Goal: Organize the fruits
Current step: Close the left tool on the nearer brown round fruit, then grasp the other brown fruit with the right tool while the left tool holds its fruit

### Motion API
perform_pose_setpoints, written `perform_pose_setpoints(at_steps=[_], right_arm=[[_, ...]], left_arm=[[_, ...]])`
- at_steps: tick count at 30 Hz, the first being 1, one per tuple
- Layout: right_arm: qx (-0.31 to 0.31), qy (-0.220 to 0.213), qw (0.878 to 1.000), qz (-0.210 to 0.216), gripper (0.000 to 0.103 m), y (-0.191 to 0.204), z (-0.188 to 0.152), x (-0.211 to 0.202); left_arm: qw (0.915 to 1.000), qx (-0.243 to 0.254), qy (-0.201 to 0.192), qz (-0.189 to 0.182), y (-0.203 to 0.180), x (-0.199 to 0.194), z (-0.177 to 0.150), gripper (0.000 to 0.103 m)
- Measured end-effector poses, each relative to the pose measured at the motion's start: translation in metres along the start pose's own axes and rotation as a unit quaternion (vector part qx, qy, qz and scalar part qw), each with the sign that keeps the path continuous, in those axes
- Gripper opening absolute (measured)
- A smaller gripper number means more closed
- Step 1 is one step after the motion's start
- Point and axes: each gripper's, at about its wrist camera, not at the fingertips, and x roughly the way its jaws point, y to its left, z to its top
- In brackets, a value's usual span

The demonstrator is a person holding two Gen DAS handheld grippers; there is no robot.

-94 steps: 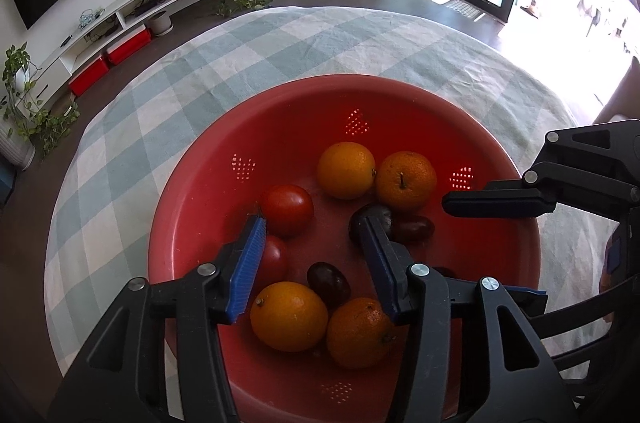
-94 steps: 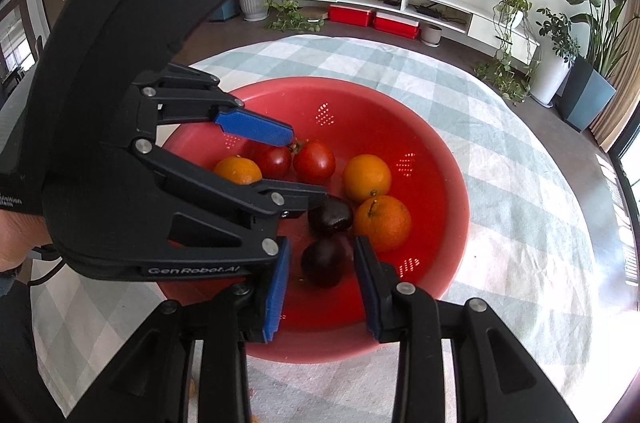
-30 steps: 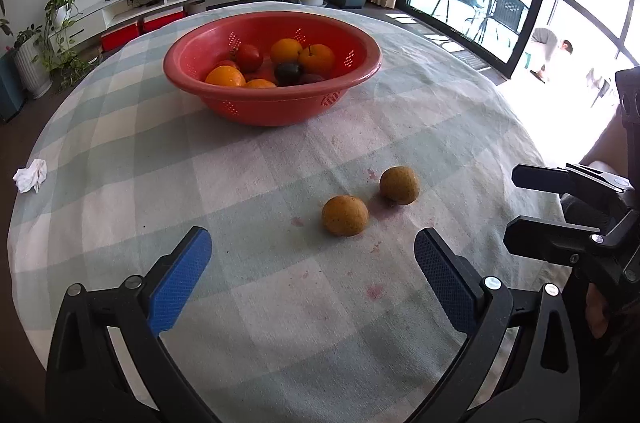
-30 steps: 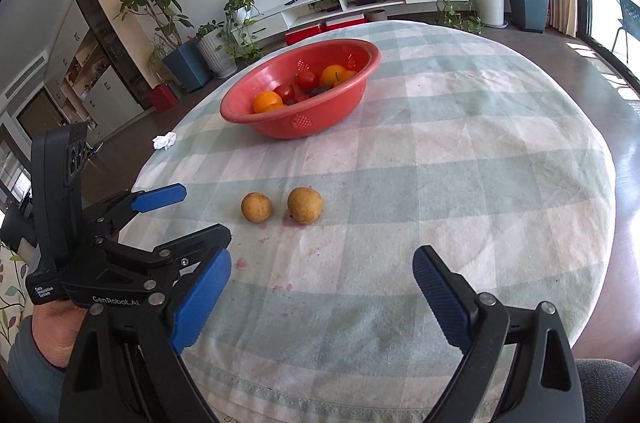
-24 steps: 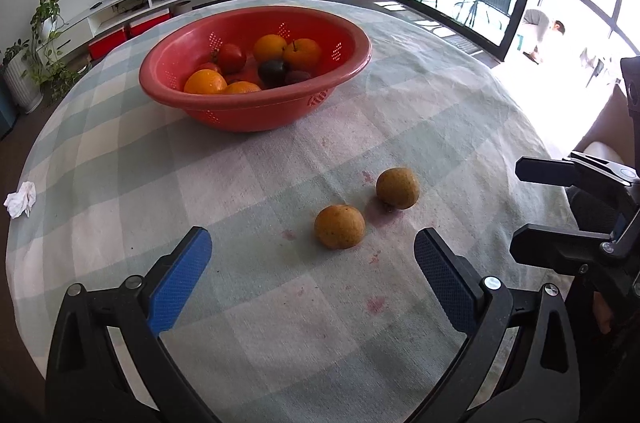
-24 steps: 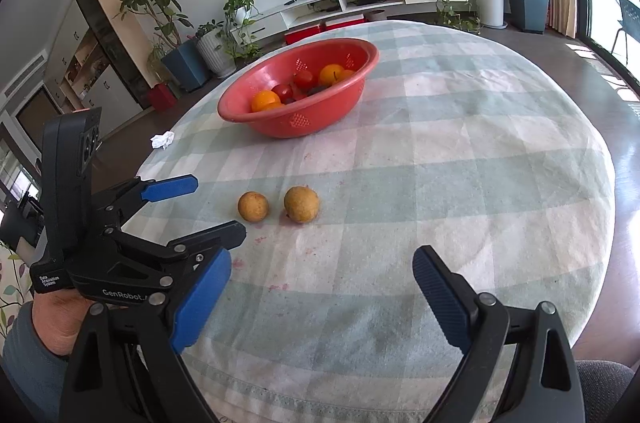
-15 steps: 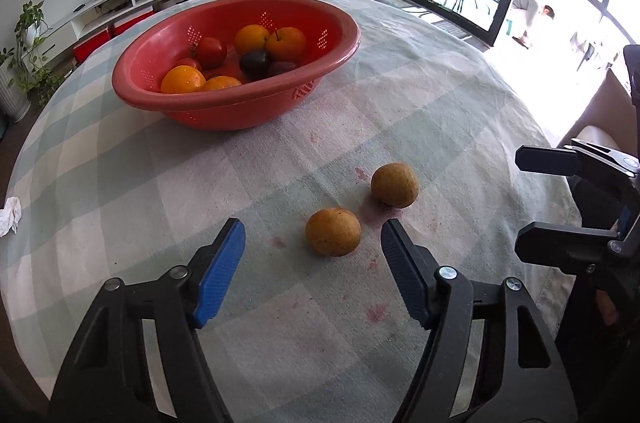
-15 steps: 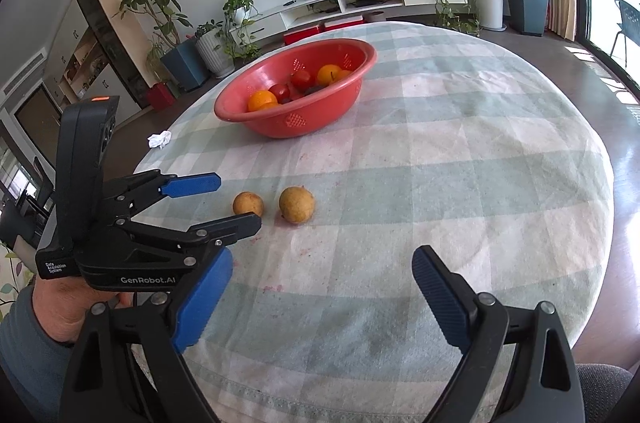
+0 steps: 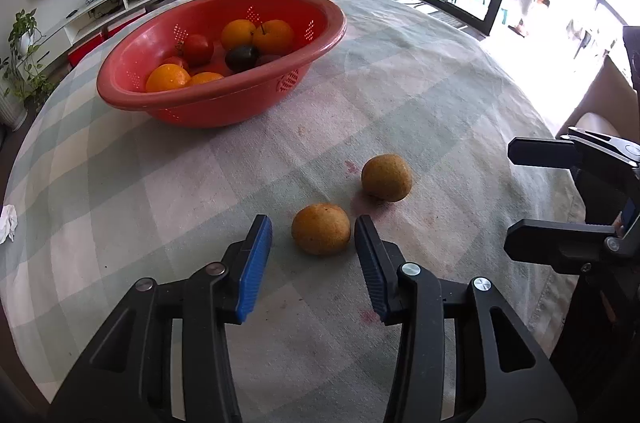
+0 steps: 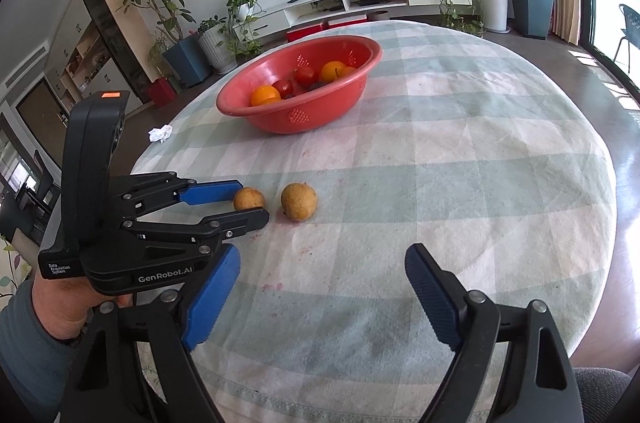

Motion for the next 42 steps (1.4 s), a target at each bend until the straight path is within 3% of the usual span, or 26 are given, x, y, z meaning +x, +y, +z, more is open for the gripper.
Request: perform_pose_setpoints(at_steps=[2, 11, 22, 34, 42], right_arm=[[-0.001, 0.001, 1.0, 0.001, 0.085, 0.001, 0.0, 0.001], [-0.004, 0.005, 1.0, 0.001, 0.081, 0.002, 0.001, 0.002], [-0.061, 0.031, 0.998, -0.013, 0.077, 0.02, 0.034, 0.025], [-0.121, 0.089, 0.988, -0.048, 0.052, 0.034, 0.036, 0.072], [-0.147, 0.084, 0.984, -0.052, 0.036, 0.038, 0.033, 0.071]], left_arm=[[1.0, 0.004, 0.0, 0.002, -0.002, 0.0, 0.001, 0.027], [0.9999, -0.006, -0.012, 0.004, 0.0, -0.005, -0.001, 0.027], [0.9947, -0.092, -0.046, -0.001, 0.028, -0.036, -0.028, 0.027], [0.9917, -0.113, -0.062, -0.01, 0.037, -0.041, -0.038, 0.027], [0.9917, -0.113, -0.06, -0.012, 0.037, -0.04, -0.038, 0.027]])
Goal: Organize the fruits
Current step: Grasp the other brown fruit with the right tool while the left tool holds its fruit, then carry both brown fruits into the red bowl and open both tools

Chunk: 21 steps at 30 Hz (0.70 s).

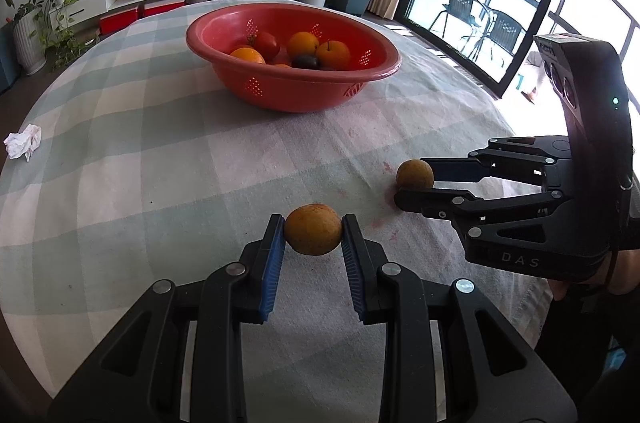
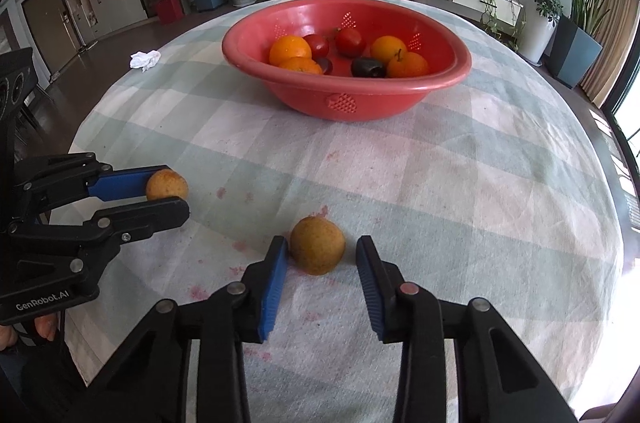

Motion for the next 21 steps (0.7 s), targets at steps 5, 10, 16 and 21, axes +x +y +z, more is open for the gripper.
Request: perform_pose_setpoints(at_steps=[5, 10, 16, 21], right_arm=[[-0.003, -0.003, 1.0, 0.009, 0.032, 0.001, -0.001, -0.002], [-0.002, -0.009, 1.0, 0.016, 0.032, 0.002, -0.002, -0.006], [0.029, -0.031, 0.999, 0.02, 0.031, -0.016, 0.002, -0.022], [0.065, -0.062, 0.996, 0.009, 0.031, -0.047, 0.016, -0.044]], left_arm=[[1.0, 0.001, 0.0, 0.001, 0.0, 0.001, 0.0, 0.027], [1.0, -0.001, -0.001, 0.001, 0.001, 0.001, -0.001, 0.027], [0.9997, -0.02, -0.014, -0.004, 0.012, -0.009, 0.006, 0.027], [0.9991, -0.017, -0.037, 0.007, 0.022, -0.026, 0.029, 0.027]])
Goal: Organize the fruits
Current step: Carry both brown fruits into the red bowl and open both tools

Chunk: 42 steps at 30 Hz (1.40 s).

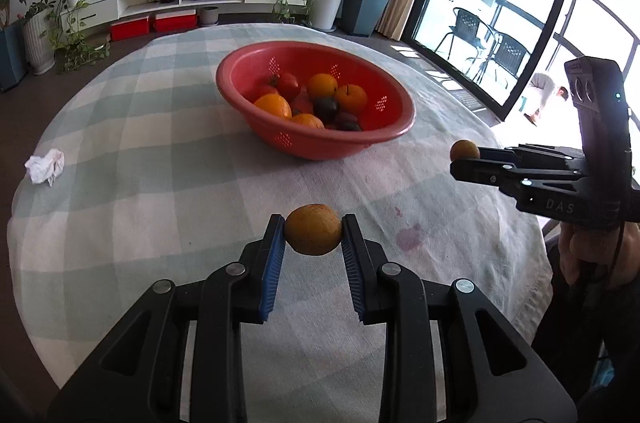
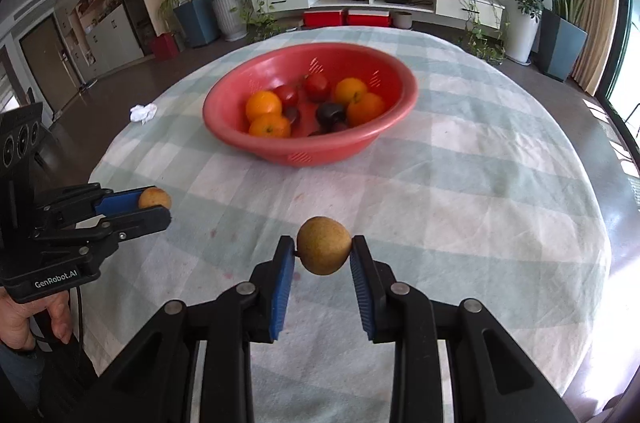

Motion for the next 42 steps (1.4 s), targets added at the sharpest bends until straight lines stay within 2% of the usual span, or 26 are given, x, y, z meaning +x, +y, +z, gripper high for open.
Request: perform_pose_setpoints(at_steps=[5, 8, 11, 14, 19, 26, 33, 42], right_arm=[[0.035, -0.047, 0.998, -0.015, 0.031, -0.029, 0.039, -0.024], [0.032, -0.072, 0.997, -0.012, 0.031, -0.032, 0.067, -0.033], [0.014, -0.077, 0.997, -0.008, 0.031, -0.022, 0.088, -0.025], [-0.002, -0.06, 0.998, -0.004, 0.031, -0.012, 0.099, -0.005], [-0.033, -0.026, 0.999, -0.002, 0.031, 0.005, 0.097, 0.034], [-0.064, 0.017, 0.998, -0.006, 0.032, 0.014, 0.09, 0.072], [-0.084, 0.036, 0.996, -0.01, 0.032, 0.019, 0.084, 0.086], [-0.087, 0.027, 0.996, -0.013, 0.033, 0.018, 0.083, 0.088]], left_arm=[[0.9989, 0.033, -0.022, 0.025, 0.006, -0.01, 0.048, 0.027], [0.9975, 0.057, -0.025, 0.033, 0.003, -0.004, 0.081, 0.027], [0.9963, 0.078, -0.015, 0.035, -0.003, 0.013, 0.11, 0.027], [0.9951, 0.094, 0.014, 0.028, -0.01, 0.041, 0.127, 0.027], [0.9909, 0.117, 0.056, 0.038, -0.012, 0.091, 0.135, 0.027], [0.9892, 0.117, 0.079, 0.039, -0.004, 0.125, 0.135, 0.027], [0.9883, 0.117, 0.091, 0.038, -0.003, 0.145, 0.129, 0.027], [0.9895, 0.109, 0.083, 0.046, -0.002, 0.146, 0.129, 0.028]])
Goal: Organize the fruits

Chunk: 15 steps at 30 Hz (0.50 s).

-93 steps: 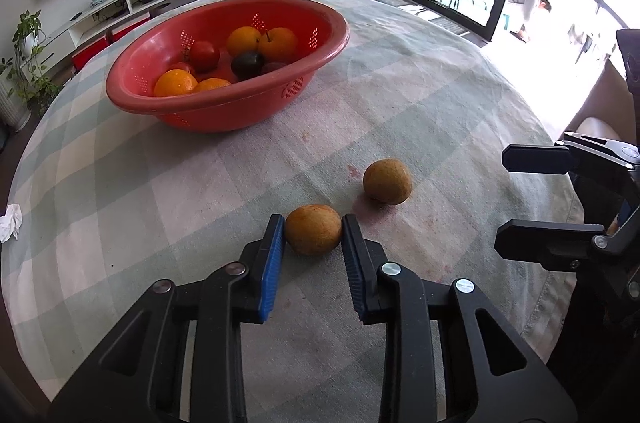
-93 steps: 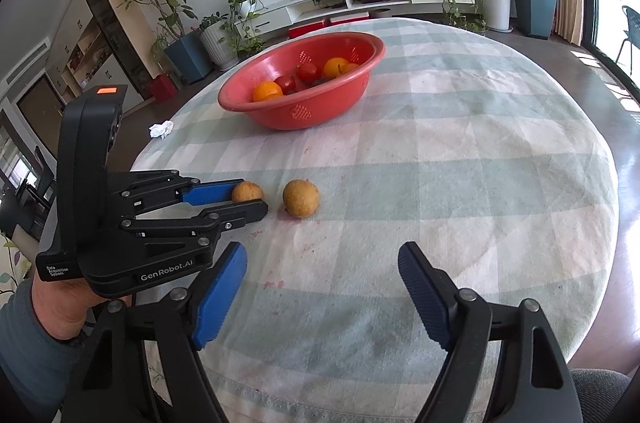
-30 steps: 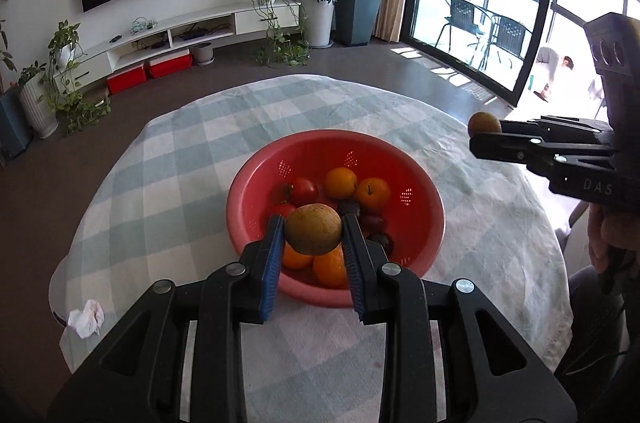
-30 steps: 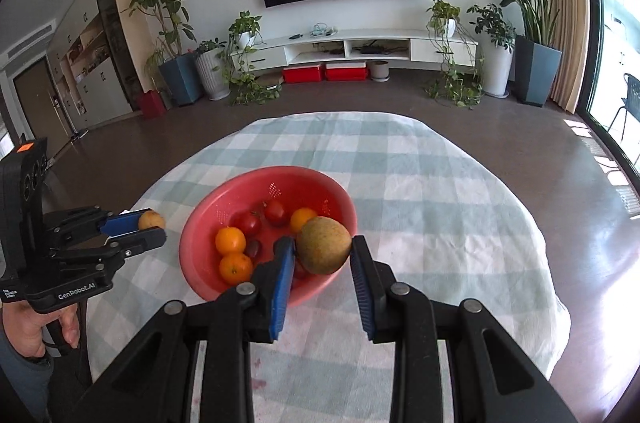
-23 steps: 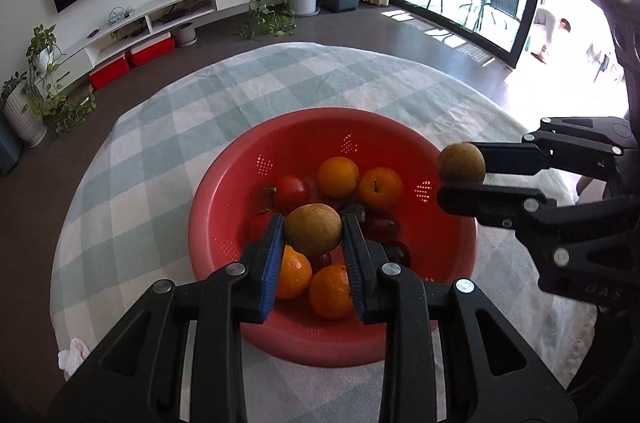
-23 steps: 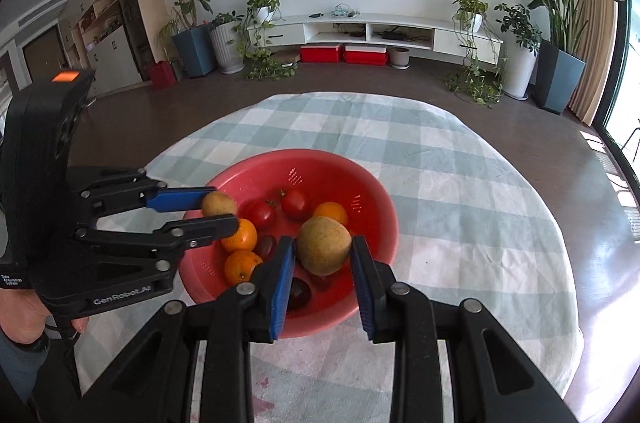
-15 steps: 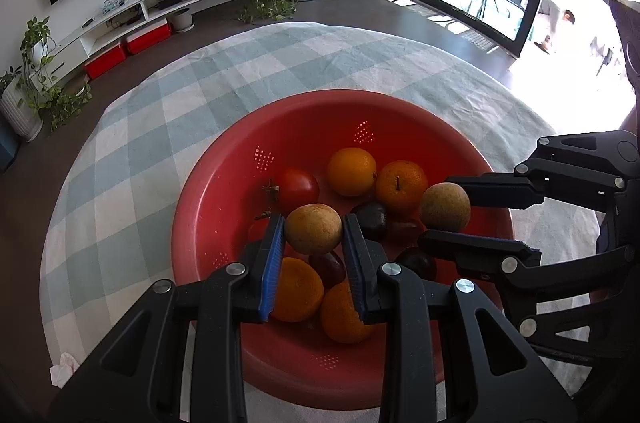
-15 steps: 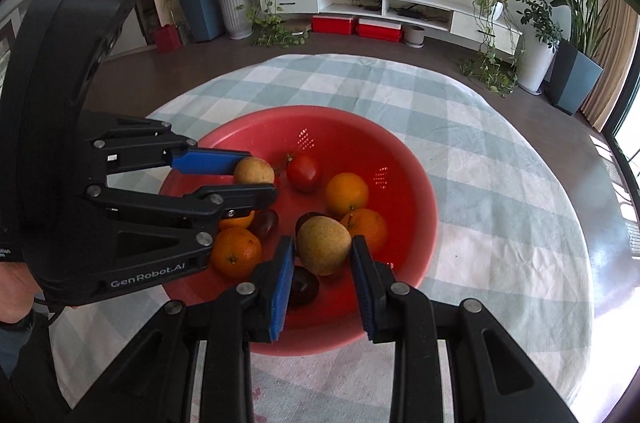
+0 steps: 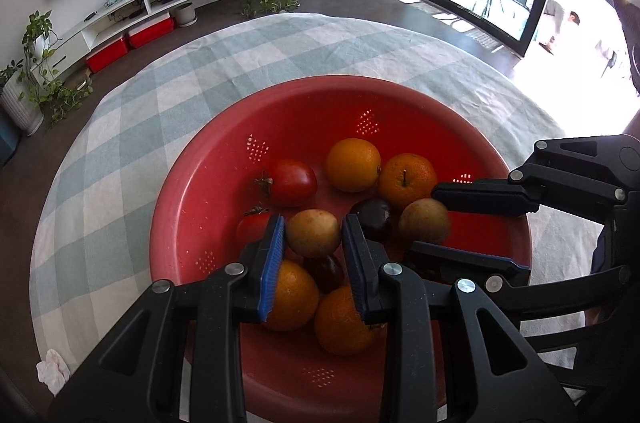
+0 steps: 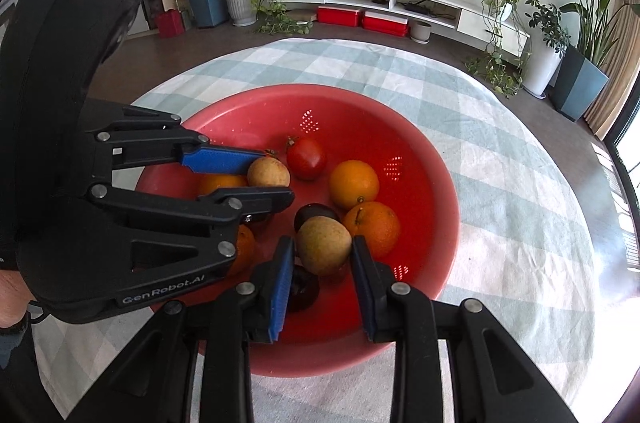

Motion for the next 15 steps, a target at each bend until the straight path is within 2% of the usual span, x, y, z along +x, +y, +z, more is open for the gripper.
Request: perform_pose_setpoints(at_steps=[4, 7, 9, 10, 12, 13, 15], right_arm=[[0.001, -0.004, 1.0, -0.006, 0.039, -0.002, 0.0, -0.001], [0.006, -0.008, 1.0, -0.006, 0.043, -0.005, -0.001, -0.002], [0.009, -0.011, 1.0, -0.008, 0.043, -0.008, -0.002, -0.005], [0.01, -0.012, 1.0, -0.01, 0.043, -0.008, -0.001, -0.006], [0.014, -0.018, 1.0, -0.013, 0.045, -0.01, -0.002, -0.011], [0.017, -0.023, 0.999, -0.014, 0.049, -0.011, -0.003, -0.015], [0.024, -0.036, 0.999, -0.016, 0.056, -0.012, -0.005, -0.024]], left_arm=[[1.0, -0.005, -0.005, 0.007, 0.001, -0.003, 0.0, 0.031], [0.9998, -0.01, -0.013, 0.011, 0.003, -0.009, -0.001, 0.041], [0.9994, -0.016, -0.021, 0.022, 0.006, -0.015, -0.002, 0.056], [0.9992, -0.02, -0.026, 0.023, 0.007, -0.019, -0.002, 0.059], [0.9984, -0.028, -0.039, 0.031, 0.008, -0.029, -0.005, 0.071], [0.9976, -0.033, -0.047, 0.039, 0.008, -0.035, -0.006, 0.075], [0.9956, -0.045, -0.065, 0.051, 0.01, -0.049, -0.01, 0.09]])
